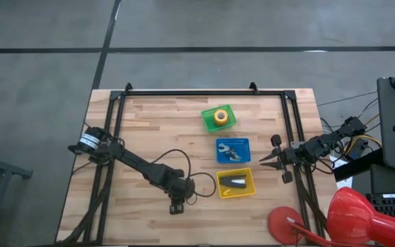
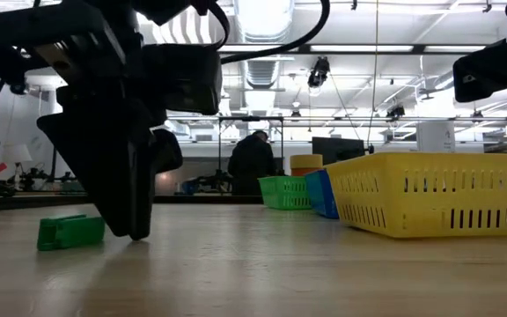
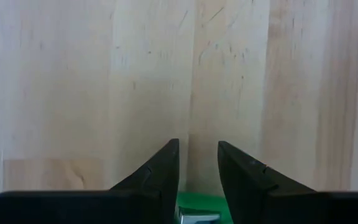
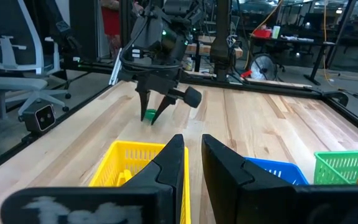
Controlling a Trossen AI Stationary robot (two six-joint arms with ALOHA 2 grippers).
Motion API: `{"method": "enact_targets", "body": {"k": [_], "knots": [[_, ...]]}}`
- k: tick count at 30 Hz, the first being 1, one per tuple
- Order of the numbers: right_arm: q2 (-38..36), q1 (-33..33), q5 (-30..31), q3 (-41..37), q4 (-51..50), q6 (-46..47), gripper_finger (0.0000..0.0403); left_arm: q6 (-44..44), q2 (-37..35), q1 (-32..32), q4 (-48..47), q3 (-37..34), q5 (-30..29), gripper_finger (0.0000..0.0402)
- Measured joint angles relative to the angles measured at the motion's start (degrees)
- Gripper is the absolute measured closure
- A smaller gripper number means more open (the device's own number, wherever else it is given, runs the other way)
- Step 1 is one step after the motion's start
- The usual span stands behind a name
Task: Pick and place Stapler, Stapler remover, tape
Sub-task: Put the green stapler into the yellow bin
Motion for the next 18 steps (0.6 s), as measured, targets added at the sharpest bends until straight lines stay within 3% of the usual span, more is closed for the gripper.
{"method": "enact_targets", "body": {"k": [8, 12, 18], "knots": [[0.0, 0.0, 0.0, 0.0, 0.0, 0.0, 0.0351, 0.8, -3.8, -0.3, -7.4, 1.0, -0.1, 0.0317], [0.0, 0.0, 0.0, 0.0, 0.0, 0.0, 0.0351, -4.5, -6.4, -1.1, -11.7, 0.8, -0.1, 0.0323], [0.0, 0.0, 0.0, 0.0, 0.0, 0.0, 0.0351, -12.1, -7.4, -3.2, -12.2, 0.1, -0.1, 0.0289]]}}
